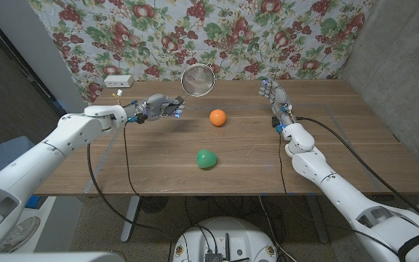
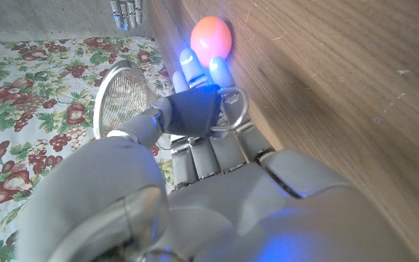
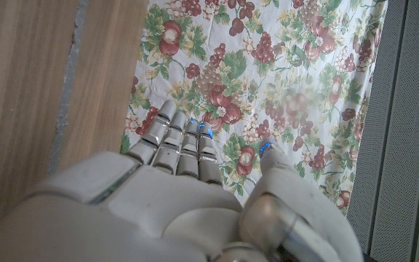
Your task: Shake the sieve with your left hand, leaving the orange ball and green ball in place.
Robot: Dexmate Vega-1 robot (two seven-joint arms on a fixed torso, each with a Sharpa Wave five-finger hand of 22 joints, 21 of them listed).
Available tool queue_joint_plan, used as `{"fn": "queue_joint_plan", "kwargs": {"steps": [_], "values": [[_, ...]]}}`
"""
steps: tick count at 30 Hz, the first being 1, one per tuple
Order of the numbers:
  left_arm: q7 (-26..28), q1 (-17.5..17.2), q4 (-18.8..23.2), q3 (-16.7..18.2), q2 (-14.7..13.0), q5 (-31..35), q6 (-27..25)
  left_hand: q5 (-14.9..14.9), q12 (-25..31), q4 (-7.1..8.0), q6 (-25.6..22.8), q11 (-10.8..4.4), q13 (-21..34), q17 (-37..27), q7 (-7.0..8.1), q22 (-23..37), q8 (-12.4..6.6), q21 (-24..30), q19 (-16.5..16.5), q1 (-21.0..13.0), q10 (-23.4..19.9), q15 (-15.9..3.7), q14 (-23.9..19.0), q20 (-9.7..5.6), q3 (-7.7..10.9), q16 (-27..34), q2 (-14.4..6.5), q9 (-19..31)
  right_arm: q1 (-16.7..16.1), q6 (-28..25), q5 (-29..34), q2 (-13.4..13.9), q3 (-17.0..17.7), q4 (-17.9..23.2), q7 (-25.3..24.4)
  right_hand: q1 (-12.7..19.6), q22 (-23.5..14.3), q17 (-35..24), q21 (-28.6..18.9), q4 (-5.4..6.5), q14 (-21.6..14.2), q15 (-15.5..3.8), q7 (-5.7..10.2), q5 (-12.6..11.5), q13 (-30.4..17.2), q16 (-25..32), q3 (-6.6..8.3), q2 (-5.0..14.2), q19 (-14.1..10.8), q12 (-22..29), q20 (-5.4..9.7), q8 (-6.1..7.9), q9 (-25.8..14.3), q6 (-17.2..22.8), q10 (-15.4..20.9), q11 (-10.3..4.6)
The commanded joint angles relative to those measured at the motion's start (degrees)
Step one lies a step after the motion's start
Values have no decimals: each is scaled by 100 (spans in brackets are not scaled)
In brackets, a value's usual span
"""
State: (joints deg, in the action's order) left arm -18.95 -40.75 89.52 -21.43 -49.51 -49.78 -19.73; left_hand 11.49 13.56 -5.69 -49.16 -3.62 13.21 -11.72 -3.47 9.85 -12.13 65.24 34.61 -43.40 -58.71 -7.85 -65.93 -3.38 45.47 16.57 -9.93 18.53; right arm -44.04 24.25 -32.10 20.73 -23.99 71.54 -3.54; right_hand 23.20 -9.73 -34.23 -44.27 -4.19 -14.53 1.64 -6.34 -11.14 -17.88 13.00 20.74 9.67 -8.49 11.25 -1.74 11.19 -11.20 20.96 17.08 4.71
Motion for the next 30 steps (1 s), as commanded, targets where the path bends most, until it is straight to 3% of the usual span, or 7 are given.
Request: {"fn": "queue_joint_plan", "kwargs": {"steps": [1, 11, 16, 30], "values": [[-26, -81, 56, 34, -24, 57, 161, 63, 51, 125, -328, -533, 17, -9, 266, 15, -32, -12, -29, 68, -465, -549, -233, -617, 86, -13, 28, 33, -65, -4, 15, 29, 8, 91, -31, -70, -19, 3, 15, -32, -2, 20, -22, -7, -8, 48, 20, -8, -17, 31, -8, 25, -15, 15, 5, 1], [133, -144, 133, 98, -33, -56, 18, 101, 71, 118, -340, -510, 29, -24, 210, 16, -50, -27, -17, 66, -495, -556, -264, -603, 64, -1, 25, 72, -91, 0, 23, 34, 11, 127, -50, -80, -20, 18, 33, -36, 0, 16, -22, -7, 5, 52, 26, -8, -25, 34, -7, 26, -14, 14, 5, 3], [421, -187, 263, 165, -67, -205, -290, 104, 87, -1, -404, -393, -19, -60, -188, 39, -39, 44, 149, -39, -603, -553, -462, -574, 59, 92, -65, 69, -108, -8, 30, 39, 17, 159, -80, -84, -20, 24, 43, -38, 3, 18, -23, -7, 11, 53, 28, -8, -25, 32, -12, 26, -14, 12, -1, 2], [529, -18, 298, 63, -166, -297, -858, -17, 167, -161, -488, -199, -91, -58, -630, 53, 33, 207, 433, -184, -923, -536, -763, -608, 148, 207, -131, 3, -97, 0, 22, 25, 18, 140, -74, -95, -21, 43, 67, -45, 2, 24, -24, -7, 28, 58, 37, -8, -35, 35, -14, 28, -14, 12, -1, 19]]}}
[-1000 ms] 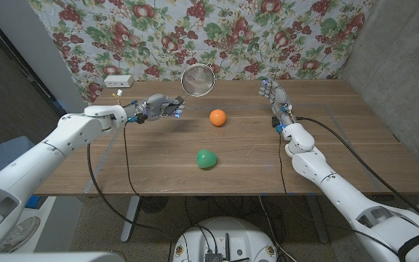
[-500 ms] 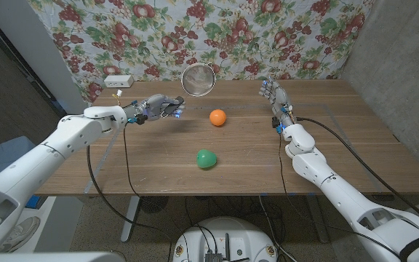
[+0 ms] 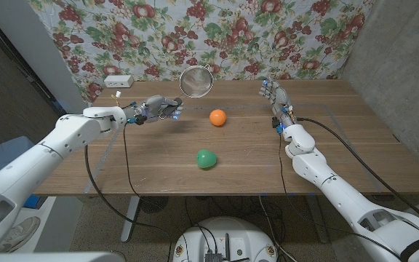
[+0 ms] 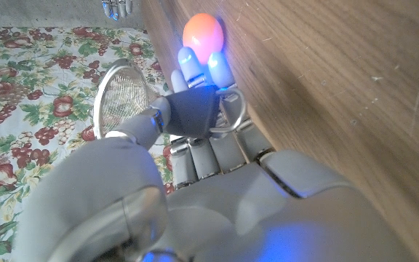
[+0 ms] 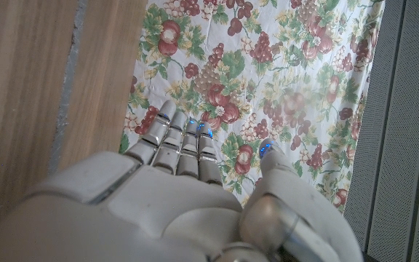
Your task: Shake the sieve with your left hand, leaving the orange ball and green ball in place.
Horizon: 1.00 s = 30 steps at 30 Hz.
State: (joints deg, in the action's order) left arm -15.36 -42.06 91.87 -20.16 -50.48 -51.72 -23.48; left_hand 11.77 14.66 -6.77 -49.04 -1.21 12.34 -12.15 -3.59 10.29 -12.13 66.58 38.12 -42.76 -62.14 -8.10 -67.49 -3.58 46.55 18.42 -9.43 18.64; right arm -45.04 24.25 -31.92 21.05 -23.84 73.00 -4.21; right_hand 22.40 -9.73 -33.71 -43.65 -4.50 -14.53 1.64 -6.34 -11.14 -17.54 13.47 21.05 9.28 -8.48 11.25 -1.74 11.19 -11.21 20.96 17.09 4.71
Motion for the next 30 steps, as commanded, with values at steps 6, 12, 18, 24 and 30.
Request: {"fn": "queue_joint_plan", "kwargs": {"steps": [6, 12, 18, 24, 30], "values": [[258, 162, 63, -52, -77, -249, -776, -100, 61, -85, -546, -356, -24, -7, -746, 12, 51, 121, 134, -285, -633, -498, -674, -540, 93, 43, -198, -31, 10, 7, 12, -9, 1, -21, -7, -23, -21, 3, 22, -17, 11, 24, -27, -7, 6, 12, 10, 30, -40, 35, -12, 28, -13, 10, -8, 11], [318, 191, 66, -47, -77, -318, -917, -132, 78, -97, -543, -348, -35, -5, -767, 12, 76, 164, 195, -300, -707, -494, -737, -518, 121, 67, -201, -47, 26, 8, 5, -10, -2, -41, 17, -28, -21, 13, 36, -21, 10, 31, -29, -7, 15, 15, 15, 31, -41, 37, -15, 28, -13, 9, -6, 16], [380, 202, 68, -34, -75, -374, -1011, -143, 80, -99, -540, -331, -40, -1, -773, 11, 87, 174, 197, -305, -726, -488, -755, -514, 137, 72, -202, -55, 49, 8, 21, -9, -16, -70, 35, -32, -21, 21, 46, -23, 11, 26, -29, -8, 22, 17, 19, 31, -44, 37, -16, 29, -13, 8, -8, 11], [241, 172, -8, -45, -31, -293, -739, -151, 56, -98, -508, -361, -44, 7, -763, 10, 108, 174, 169, -309, -683, -485, -745, -525, 158, 61, -201, -63, 69, 1, 15, -26, -20, -94, 37, -36, -22, 30, 59, -27, 11, 25, -29, -8, 30, 19, 23, 31, -48, 39, -15, 29, -13, 8, -9, 10], [184, 162, -48, -56, 2, -230, -581, -162, 46, -79, -428, -414, -47, 14, -697, 10, 133, 180, 136, -301, -678, -483, -734, -548, 175, 50, -196, -53, 63, -1, 19, -25, -15, -83, 16, -41, -22, 38, 70, -30, 11, 24, -27, -8, 37, 22, 28, 31, -53, 39, -16, 30, -12, 9, -11, 15]]}}
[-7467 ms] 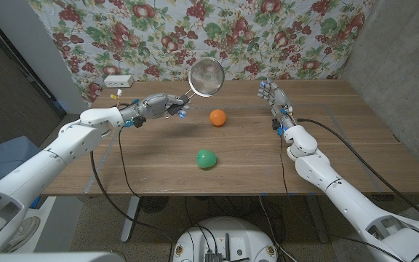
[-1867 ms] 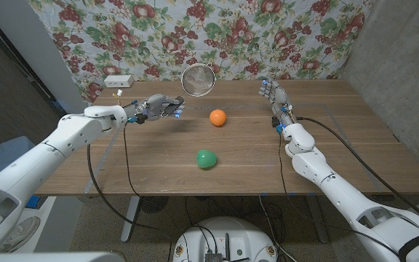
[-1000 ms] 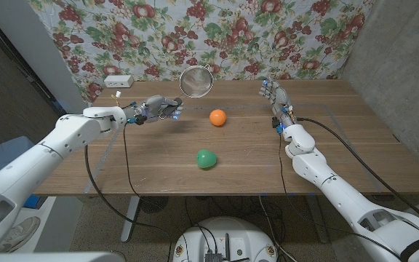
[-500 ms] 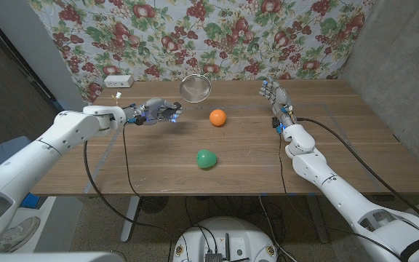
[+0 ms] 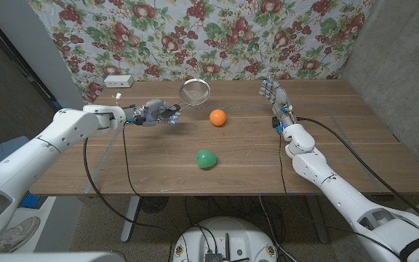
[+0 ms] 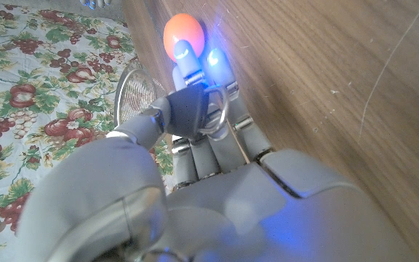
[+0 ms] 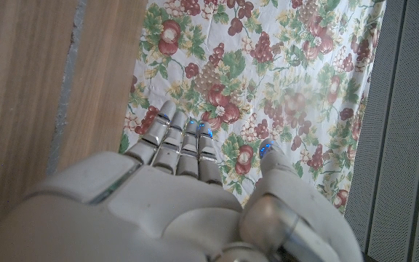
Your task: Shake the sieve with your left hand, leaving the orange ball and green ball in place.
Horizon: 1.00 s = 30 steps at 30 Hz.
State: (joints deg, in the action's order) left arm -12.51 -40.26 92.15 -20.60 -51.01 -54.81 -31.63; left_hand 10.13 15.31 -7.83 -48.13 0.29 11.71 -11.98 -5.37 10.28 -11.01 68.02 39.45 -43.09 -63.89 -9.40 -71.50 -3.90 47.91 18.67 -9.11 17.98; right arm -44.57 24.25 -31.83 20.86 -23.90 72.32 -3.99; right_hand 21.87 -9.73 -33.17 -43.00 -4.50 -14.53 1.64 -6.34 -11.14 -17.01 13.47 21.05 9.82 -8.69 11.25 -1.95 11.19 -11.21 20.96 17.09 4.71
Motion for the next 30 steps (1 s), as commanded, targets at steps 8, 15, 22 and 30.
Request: {"fn": "queue_joint_plan", "kwargs": {"steps": [8, 15, 22, 30], "values": [[-207, 31, -55, -99, 12, 287, 386, 8, -51, 101, -484, -623, 17, 4, -225, 7, 24, 24, -96, -200, -452, -357, -297, -557, 14, -4, -190, -6, 0, -1, 6, 2, 5, 15, -28, 7, -22, -4, 19, -34, 14, 34, -30, -8, -7, 24, 33, -22, -37, 40, 4, 31, -12, 10, -13, 10], [-427, -42, -103, -100, 23, 478, 867, 89, 19, 264, -374, -751, 162, 14, 310, -17, -44, -32, -166, -18, -455, -367, -247, -585, -103, -53, -114, 88, 7, 12, -1, -4, 0, -8, -4, 1, -23, 6, 34, -38, 16, 24, -29, -8, 2, 26, 38, -23, -40, 42, 4, 31, -12, 8, -12, 14], [-895, -103, -360, -125, 121, 775, 1746, 147, 24, 315, -396, -814, 217, 0, 435, -28, -91, -98, -238, 42, -399, -383, -210, -607, -140, -73, -78, 133, 24, 17, 19, -4, -17, -26, 15, -5, -23, 15, 47, -40, 17, 25, -32, -8, 10, 28, 42, -22, -43, 42, 4, 31, -12, 8, -16, 13], [-1045, -78, -459, -148, 164, 887, 1977, 192, 11, 319, -426, -838, 251, -28, 451, -31, -106, -141, -280, 61, -324, -391, -145, -609, -148, -92, -48, 139, -15, -11, 4, -6, 2, 43, -46, -13, -24, 27, 63, -42, 20, 29, -27, -8, 20, 31, 47, -22, -50, 47, 3, 31, -11, 4, -9, 18]]}}
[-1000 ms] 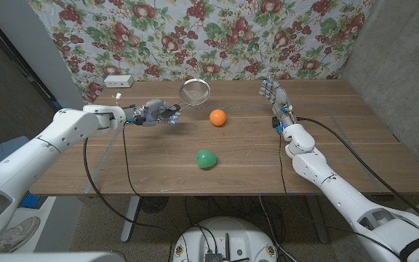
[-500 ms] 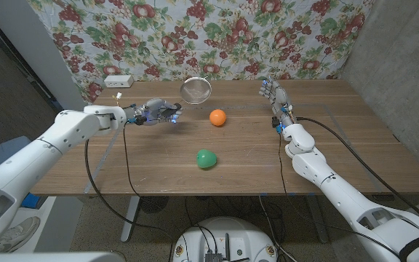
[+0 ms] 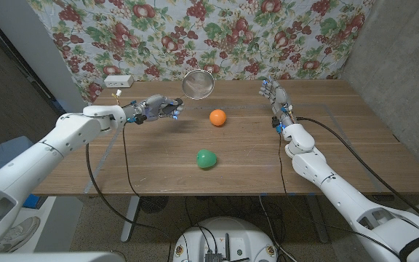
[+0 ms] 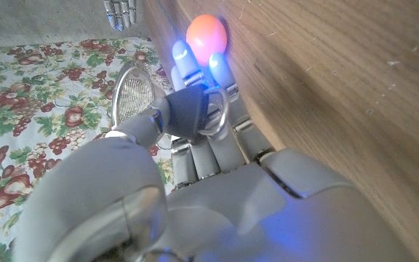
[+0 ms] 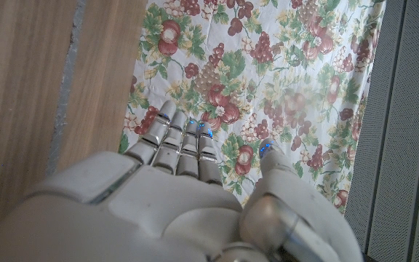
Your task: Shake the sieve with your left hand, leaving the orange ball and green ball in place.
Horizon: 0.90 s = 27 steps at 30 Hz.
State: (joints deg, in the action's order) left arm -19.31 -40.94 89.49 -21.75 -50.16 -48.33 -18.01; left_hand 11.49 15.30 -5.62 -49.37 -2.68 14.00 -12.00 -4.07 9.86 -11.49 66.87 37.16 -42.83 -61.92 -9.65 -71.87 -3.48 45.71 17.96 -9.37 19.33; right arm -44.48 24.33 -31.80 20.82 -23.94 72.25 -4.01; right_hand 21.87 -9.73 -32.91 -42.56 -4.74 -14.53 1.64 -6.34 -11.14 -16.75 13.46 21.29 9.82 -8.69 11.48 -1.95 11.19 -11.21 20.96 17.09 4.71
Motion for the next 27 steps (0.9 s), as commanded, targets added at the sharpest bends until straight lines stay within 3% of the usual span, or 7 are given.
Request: {"fn": "queue_joint_plan", "kwargs": {"steps": [1, 16, 18, 19, 27], "values": [[-399, -3, -218, -40, 88, 258, 660, 61, 10, 97, -303, -548, 27, -25, 321, 10, -58, -31, -56, 37, -510, -366, -97, -651, 71, -26, -21, 4, -30, -27, -3, -1, 8, 61, -52, -14, -24, 1, 19, -19, 20, 28, -27, -7, -6, 31, 23, -21, -52, 22, 4, 31, -11, 5, -13, 19], [-387, 16, -237, -32, 110, 272, 629, 113, 26, 87, -321, -558, 72, -64, 308, 14, -68, -81, -102, 44, -490, -371, -38, -649, 58, -34, -8, 16, -37, -4, 17, -2, 7, 64, -63, -30, -25, 25, 53, -23, 23, 29, -29, -7, 15, 37, 35, -19, -63, 25, 1, 33, -11, 8, -15, 21], [-263, -7, -165, -4, 88, 221, 485, 121, 43, 70, -335, -542, 84, -73, 223, 19, -70, -81, -88, 31, -513, -373, -66, -638, 50, -18, -23, 14, -35, -7, 26, 1, 3, 64, -66, -31, -25, 26, 56, -24, 23, 27, -26, -7, 16, 37, 36, -19, -64, 25, 1, 33, -11, 8, -15, 24], [-173, -21, -106, 14, 70, 178, 364, 125, 53, 39, -380, -535, 76, -71, 77, 25, -78, -77, -68, 8, -548, -370, -97, -638, 42, -6, -50, 9, -35, -8, 24, -1, 4, 65, -68, -32, -25, 28, 58, -24, 23, 29, -29, -7, 18, 38, 36, -19, -65, 26, -1, 33, -11, 6, -14, 28], [280, -88, 163, 117, -6, -80, -233, 105, 55, -99, -466, -398, 12, -62, -229, 40, -72, -9, 74, -109, -639, -367, -192, -599, 72, 31, -121, -19, -37, 17, 27, 7, 4, 58, -46, -38, -25, 38, 72, -26, 26, 26, -26, -7, 26, 39, 41, -19, -71, 27, -1, 34, -11, 7, -16, 19]]}}
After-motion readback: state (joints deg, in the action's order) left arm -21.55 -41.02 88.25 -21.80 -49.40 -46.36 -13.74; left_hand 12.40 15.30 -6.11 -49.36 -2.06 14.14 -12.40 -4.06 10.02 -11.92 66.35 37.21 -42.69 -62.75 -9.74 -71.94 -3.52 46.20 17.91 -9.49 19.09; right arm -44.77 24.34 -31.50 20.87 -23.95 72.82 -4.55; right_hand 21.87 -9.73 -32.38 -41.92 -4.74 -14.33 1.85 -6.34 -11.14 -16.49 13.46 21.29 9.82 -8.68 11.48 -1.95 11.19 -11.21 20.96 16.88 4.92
